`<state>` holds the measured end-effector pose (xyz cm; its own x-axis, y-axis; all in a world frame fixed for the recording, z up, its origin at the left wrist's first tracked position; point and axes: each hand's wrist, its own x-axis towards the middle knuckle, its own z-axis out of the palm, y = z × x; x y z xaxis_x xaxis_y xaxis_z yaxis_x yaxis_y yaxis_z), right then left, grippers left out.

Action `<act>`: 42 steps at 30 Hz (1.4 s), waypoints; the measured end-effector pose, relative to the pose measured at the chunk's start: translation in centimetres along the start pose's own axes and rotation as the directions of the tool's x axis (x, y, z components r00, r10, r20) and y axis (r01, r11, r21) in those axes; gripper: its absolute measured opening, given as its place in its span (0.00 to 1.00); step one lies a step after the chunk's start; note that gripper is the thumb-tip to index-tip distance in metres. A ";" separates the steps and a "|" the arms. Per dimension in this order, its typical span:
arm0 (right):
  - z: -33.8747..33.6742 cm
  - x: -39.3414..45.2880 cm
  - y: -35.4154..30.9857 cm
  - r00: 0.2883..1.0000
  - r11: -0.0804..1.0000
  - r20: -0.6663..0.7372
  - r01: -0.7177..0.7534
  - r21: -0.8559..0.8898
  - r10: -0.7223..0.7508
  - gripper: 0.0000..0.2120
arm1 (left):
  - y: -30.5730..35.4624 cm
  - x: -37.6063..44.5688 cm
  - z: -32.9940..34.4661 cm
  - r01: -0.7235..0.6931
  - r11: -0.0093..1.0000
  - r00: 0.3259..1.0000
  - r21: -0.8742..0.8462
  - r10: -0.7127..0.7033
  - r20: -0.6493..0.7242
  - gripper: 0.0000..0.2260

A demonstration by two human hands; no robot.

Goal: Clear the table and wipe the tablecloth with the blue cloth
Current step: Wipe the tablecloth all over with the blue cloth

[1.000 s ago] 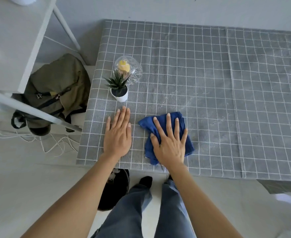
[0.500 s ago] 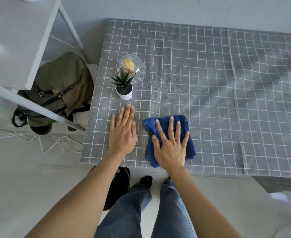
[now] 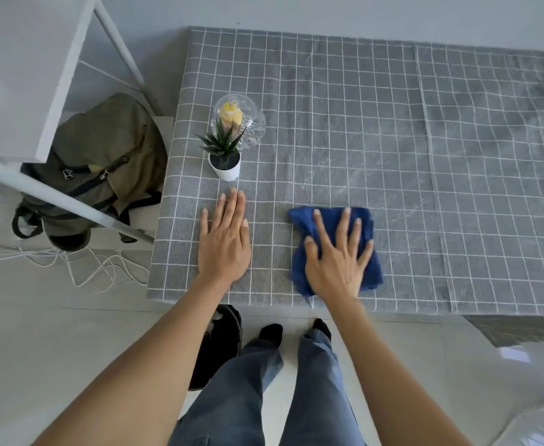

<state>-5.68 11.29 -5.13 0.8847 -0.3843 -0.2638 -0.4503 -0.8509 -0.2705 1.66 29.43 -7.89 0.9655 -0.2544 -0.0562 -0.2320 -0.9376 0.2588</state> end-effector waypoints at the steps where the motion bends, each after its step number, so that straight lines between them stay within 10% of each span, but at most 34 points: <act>1: 0.3 -0.4 -1.0 0.998 0.998 0.009 0.062 -0.007 -0.062 0.26 | 0.0 0.0 0.0 -0.001 1.000 1.000 -0.006 0.001 -0.002 0.24; 8: 1.3 -0.8 -0.8 0.975 0.975 -0.022 0.222 -0.031 -0.222 0.25 | 0.0 0.0 0.0 -0.004 1.000 1.000 0.003 0.004 -0.016 0.24; 19: -1.0 1.3 4.0 0.998 0.999 -0.037 -0.050 -0.010 0.049 0.25 | -0.2 0.0 0.2 -0.006 1.000 1.000 0.024 0.006 -0.014 0.24; 28: 1.4 -1.8 -0.3 0.950 0.948 0.014 0.313 -0.062 -0.313 0.25 | 0.1 0.0 0.0 0.000 1.000 1.000 0.021 0.000 -0.021 0.24; 36: -0.2 0.5 3.0 0.997 0.999 -0.068 -0.042 0.009 0.042 0.25 | 0.0 0.0 0.0 0.004 1.000 1.000 0.016 -0.004 -0.007 0.24; 42: 1.3 -2.1 0.6 0.969 0.970 -0.043 0.242 -0.019 -0.243 0.25 | 0.3 0.1 -0.2 0.023 1.000 1.000 0.022 -0.023 -0.008 0.24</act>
<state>-7.96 12.08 -5.88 0.9718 -0.1813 -0.1505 -0.2205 -0.9253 -0.3086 1.68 29.23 -7.63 0.9714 -0.2313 -0.0543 -0.2125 -0.9481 0.2363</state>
